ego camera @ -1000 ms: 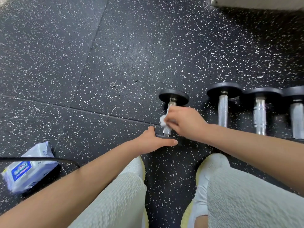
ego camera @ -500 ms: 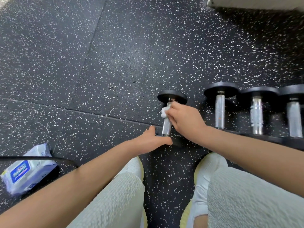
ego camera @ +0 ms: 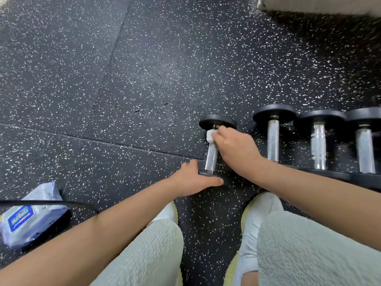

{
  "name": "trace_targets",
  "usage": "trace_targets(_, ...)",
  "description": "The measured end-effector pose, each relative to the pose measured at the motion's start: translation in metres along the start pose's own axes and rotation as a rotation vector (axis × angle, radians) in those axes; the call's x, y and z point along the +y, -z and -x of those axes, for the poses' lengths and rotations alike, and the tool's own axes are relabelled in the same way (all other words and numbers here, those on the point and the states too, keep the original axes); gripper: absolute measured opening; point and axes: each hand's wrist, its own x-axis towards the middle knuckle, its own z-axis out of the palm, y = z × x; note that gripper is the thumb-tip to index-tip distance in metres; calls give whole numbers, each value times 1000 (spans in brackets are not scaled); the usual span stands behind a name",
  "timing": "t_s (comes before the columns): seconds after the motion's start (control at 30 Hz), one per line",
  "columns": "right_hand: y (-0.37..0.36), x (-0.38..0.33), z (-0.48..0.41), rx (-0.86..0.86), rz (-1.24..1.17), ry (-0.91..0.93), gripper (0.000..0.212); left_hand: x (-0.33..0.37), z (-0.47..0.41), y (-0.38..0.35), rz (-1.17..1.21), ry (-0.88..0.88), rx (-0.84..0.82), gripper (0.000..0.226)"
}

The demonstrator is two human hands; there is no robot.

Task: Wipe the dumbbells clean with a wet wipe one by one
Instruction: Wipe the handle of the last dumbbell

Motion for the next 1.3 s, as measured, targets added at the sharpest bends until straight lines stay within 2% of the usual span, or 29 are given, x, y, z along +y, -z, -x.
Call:
trace_targets(0.1,2,0,17,-45,14,98,30,0,3,-3,-83,-31,32,128)
trace_targets(0.17,4,9,15,-58,37,96,27,2,4,-5,-129,-33,26,123)
trace_targets(0.3,6,19,-6,-29,37,-59,20,4,7,-4,-182,-55,18,86)
trace_targets(0.4,6,12,-2,-28,-12,-84,13,3,6,-3,-219,-81,40,70)
trace_targets(0.53,8,6,22,-63,-125,92,3,1,2,-4,-261,-111,115,53)
trace_targets(0.63,13,9,31,-167,-160,221,14,3,0,-4,-282,-131,156,44)
trace_targets(0.7,13,17,23,-152,-179,180,22,3,-1,-5,-301,-148,177,41)
trace_targets(0.77,17,24,13,-103,-217,61,27,3,-1,-6,-306,-165,198,36)
trace_targets(0.87,18,23,12,-60,-274,-42,22,1,-3,-7,-323,-194,226,32)
trace_targets(0.93,16,17,21,-77,-299,-12,20,0,-5,-7,-342,-217,244,31)
trace_targets(1.13,18,20,41,-312,-431,157,16,3,-9,-14,-423,-275,289,36)
trace_targets(1.2,23,28,35,-319,-457,100,13,6,-10,-16,-452,-297,300,38)
trace_targets(1.3,23,32,32,-212,-494,-60,12,7,-11,-19,-486,-314,306,39)
